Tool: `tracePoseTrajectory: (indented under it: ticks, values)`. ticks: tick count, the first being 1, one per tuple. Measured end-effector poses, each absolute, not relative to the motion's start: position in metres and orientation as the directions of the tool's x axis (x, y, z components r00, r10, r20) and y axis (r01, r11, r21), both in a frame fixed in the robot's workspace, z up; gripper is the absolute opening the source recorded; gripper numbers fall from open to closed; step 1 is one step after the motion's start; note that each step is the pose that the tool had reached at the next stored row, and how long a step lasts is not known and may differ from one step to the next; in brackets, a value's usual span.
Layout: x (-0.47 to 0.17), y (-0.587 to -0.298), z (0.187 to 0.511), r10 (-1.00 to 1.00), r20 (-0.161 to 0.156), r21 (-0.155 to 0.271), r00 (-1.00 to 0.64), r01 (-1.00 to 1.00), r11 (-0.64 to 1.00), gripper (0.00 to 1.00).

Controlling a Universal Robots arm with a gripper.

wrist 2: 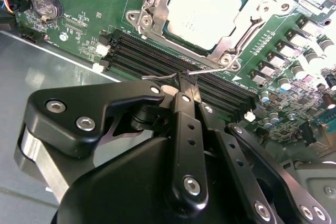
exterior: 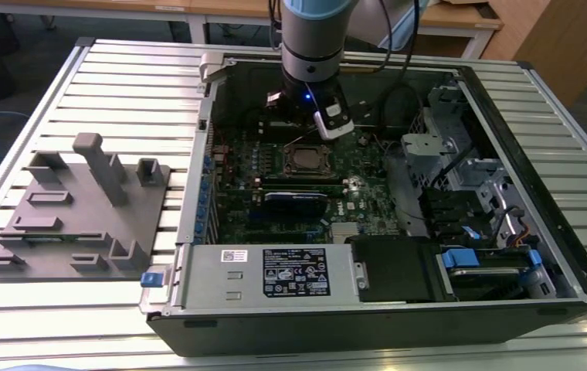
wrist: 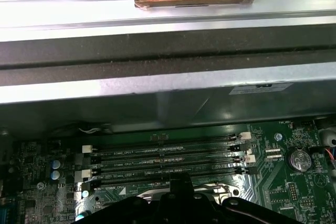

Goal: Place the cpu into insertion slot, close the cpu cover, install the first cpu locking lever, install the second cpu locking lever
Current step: 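Install the first cpu locking lever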

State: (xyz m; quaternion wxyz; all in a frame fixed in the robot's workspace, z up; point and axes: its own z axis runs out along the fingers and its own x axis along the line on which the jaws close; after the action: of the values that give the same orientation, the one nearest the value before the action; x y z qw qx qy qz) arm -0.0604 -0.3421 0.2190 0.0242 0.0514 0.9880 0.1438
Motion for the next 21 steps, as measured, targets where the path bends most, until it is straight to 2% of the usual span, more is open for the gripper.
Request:
tracePoseTrajectory:
  ticks: [21]
  values:
    - [-0.0604, -0.3421, 0.2176, 0.109, -0.032, 0.295, -0.994, 0.095, 0.951, 0.11]
